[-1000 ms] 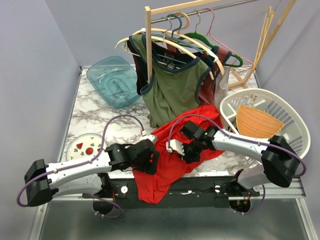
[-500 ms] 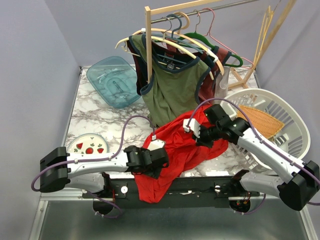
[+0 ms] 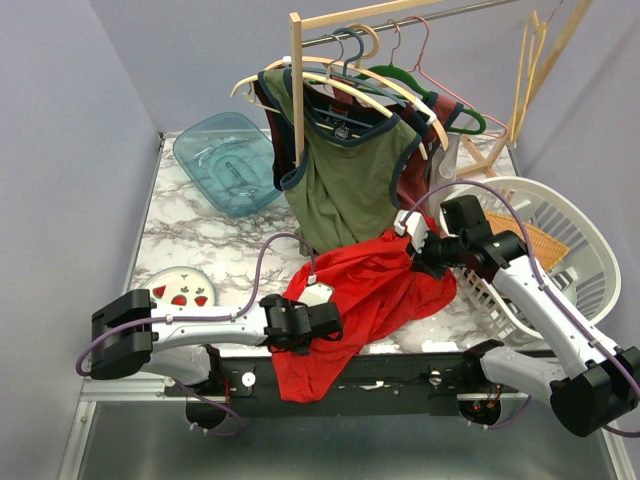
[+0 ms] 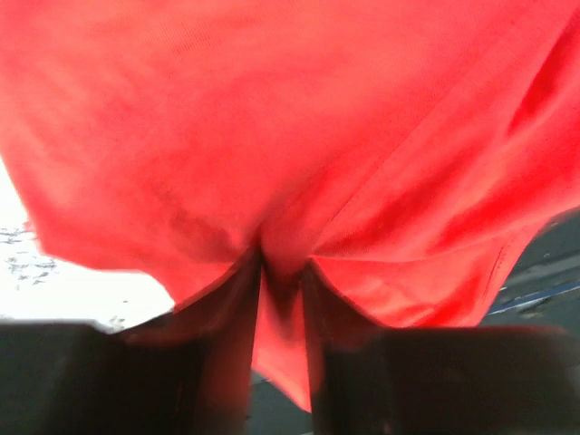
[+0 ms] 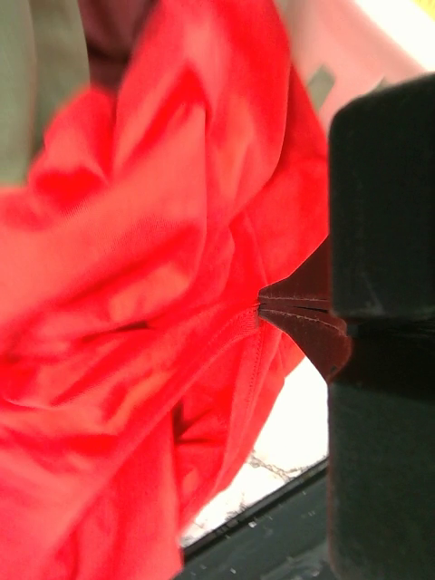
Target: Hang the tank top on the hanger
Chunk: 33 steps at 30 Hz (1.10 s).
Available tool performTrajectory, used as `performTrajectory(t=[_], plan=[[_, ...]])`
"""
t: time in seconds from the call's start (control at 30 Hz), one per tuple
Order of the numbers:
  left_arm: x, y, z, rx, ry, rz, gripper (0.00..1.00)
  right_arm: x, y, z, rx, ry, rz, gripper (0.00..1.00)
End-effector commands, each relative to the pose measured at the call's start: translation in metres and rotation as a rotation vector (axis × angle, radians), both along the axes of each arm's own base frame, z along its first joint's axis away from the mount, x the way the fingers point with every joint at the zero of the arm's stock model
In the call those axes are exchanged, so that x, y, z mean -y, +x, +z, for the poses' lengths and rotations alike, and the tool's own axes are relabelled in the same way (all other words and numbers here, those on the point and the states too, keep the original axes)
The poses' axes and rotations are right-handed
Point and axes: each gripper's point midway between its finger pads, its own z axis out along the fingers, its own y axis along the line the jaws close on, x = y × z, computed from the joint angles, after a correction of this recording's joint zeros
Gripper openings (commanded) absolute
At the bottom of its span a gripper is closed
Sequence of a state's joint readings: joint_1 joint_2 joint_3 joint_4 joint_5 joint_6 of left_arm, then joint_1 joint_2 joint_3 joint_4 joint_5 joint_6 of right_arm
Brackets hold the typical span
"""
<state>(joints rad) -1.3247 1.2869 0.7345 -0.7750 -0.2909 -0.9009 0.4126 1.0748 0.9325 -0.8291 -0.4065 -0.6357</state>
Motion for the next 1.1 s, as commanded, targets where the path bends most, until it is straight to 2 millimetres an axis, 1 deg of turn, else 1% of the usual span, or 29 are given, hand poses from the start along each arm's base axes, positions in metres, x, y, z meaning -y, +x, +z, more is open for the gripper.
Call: performTrajectory(t=[0.0, 0.03, 0.07, 0.13, 0.17, 0.2, 0.23, 0.3, 0.33, 0.37, 0.4, 0.47, 0.5, 0.53, 0.57, 0.6, 0.67, 0.7, 0.73, 0.77, 0.8, 0.83, 0.87, 0.9, 0.93, 0.97, 1.0, 1.03, 1.07], plan=[[0.004, 0.015, 0.014, 0.091, -0.016, -0.001, 0.2, -0.001, 0.014, 0.031, 0.075, 0.048, -0.024, 0.0], [0.005, 0.018, 0.021, 0.109, -0.021, 0.0, 0.15, 0.0, 0.014, 0.034, 0.079, 0.051, -0.026, 0.0], [0.011, 0.023, 0.035, 0.134, -0.048, -0.001, 0.11, 0.001, 0.015, 0.037, 0.088, 0.052, -0.029, 0.0], [0.009, 0.033, 0.058, 0.197, -0.062, -0.011, 0.07, 0.004, 0.02, 0.048, 0.12, 0.053, -0.041, 0.0], [0.016, 0.038, 0.075, 0.225, -0.1, -0.012, 0.06, 0.005, 0.023, 0.054, 0.141, 0.056, -0.049, 0.0], [0.014, 0.043, 0.089, 0.247, -0.124, -0.011, 0.05, 0.006, 0.027, 0.065, 0.172, 0.064, -0.06, 0.0], [0.012, 0.052, 0.098, 0.266, -0.129, -0.015, 0.05, 0.011, 0.031, 0.073, 0.193, 0.064, -0.08, 0.0], [0.014, 0.066, 0.125, 0.301, -0.191, -0.008, 0.04, 0.016, 0.037, 0.087, 0.232, 0.07, -0.103, 0.0], [0.013, 0.071, 0.132, 0.311, -0.196, -0.039, 0.04, 0.021, 0.043, 0.101, 0.268, 0.072, -0.129, 0.0], [0.006, 0.087, 0.14, 0.324, -0.212, 0.002, 0.04, 0.023, 0.046, 0.105, 0.28, 0.073, -0.147, 0.01], [0.008, 0.096, 0.149, 0.342, -0.253, 0.008, 0.04, 0.027, 0.05, 0.11, 0.299, 0.072, -0.166, 0.0], [0.009, 0.108, 0.154, 0.342, -0.288, -0.027, 0.05, 0.035, 0.06, 0.11, 0.318, 0.061, -0.218, 0.0], [0.007, 0.126, 0.156, 0.363, -0.31, 0.009, 0.05, 0.037, 0.062, 0.106, 0.313, 0.058, -0.234, 0.0], [0.009, 0.131, 0.155, 0.358, -0.324, 0.006, 0.06, 0.038, 0.067, 0.101, 0.302, 0.059, -0.259, 0.0], [0.014, 0.133, 0.151, 0.34, -0.334, -0.027, 0.06, 0.039, 0.067, 0.089, 0.276, 0.05, -0.266, 0.01], [0.018, 0.144, 0.147, 0.343, -0.345, -0.017, 0.07, 0.039, 0.068, 0.082, 0.26, 0.047, -0.272, 0.0], [0.025, 0.147, 0.133, 0.305, -0.361, -0.038, 0.13, 0.036, 0.065, 0.063, 0.208, 0.058, -0.261, 0.01], [0.032, 0.153, 0.128, 0.3, -0.376, -0.044, 0.16, 0.033, 0.062, 0.059, 0.188, 0.067, -0.249, 0.01], [0.032, 0.158, 0.125, 0.294, -0.385, -0.033, 0.29, 0.026, 0.054, 0.055, 0.15, 0.091, -0.216, 0.1], [0.035, 0.158, 0.122, 0.282, -0.398, -0.045, 0.36, 0.026, 0.051, 0.056, 0.144, 0.098, -0.207, 0.16], [0.041, 0.158, 0.124, 0.279, -0.424, -0.06, 0.46, 0.025, 0.048, 0.061, 0.143, 0.107, -0.201, 0.22], [0.042, 0.16, 0.127, 0.286, -0.434, -0.068, 0.66, 0.025, 0.04, 0.064, 0.118, 0.117, -0.189, 0.37], [0.044, 0.161, 0.135, 0.303, -0.446, -0.078, 0.73, 0.027, 0.037, 0.075, 0.138, 0.13, -0.184, 0.42], [0.042, 0.161, 0.145, 0.332, -0.457, -0.091, 0.77, 0.027, 0.038, 0.097, 0.177, 0.153, -0.184, 0.46], [0.04, 0.163, 0.152, 0.361, -0.451, -0.111, 0.82, 0.031, 0.031, 0.109, 0.171, 0.178, -0.188, 0.55], [0.037, 0.165, 0.162, 0.391, -0.451, -0.121, 0.86, 0.033, 0.029, 0.123, 0.187, 0.195, -0.191, 0.57], [0.034, 0.166, 0.18, 0.438, -0.466, -0.135, 0.88, 0.035, 0.025, 0.139, 0.211, 0.213, -0.192, 0.61], [0.028, 0.169, 0.188, 0.486, -0.442, -0.152, 0.95, 0.04, 0.021, 0.173, 0.266, 0.245, -0.202, 0.63], [0.023, 0.172, 0.197, 0.523, -0.434, -0.151, 0.99, 0.043, 0.02, 0.188, 0.291, 0.261, -0.215, 0.66]])
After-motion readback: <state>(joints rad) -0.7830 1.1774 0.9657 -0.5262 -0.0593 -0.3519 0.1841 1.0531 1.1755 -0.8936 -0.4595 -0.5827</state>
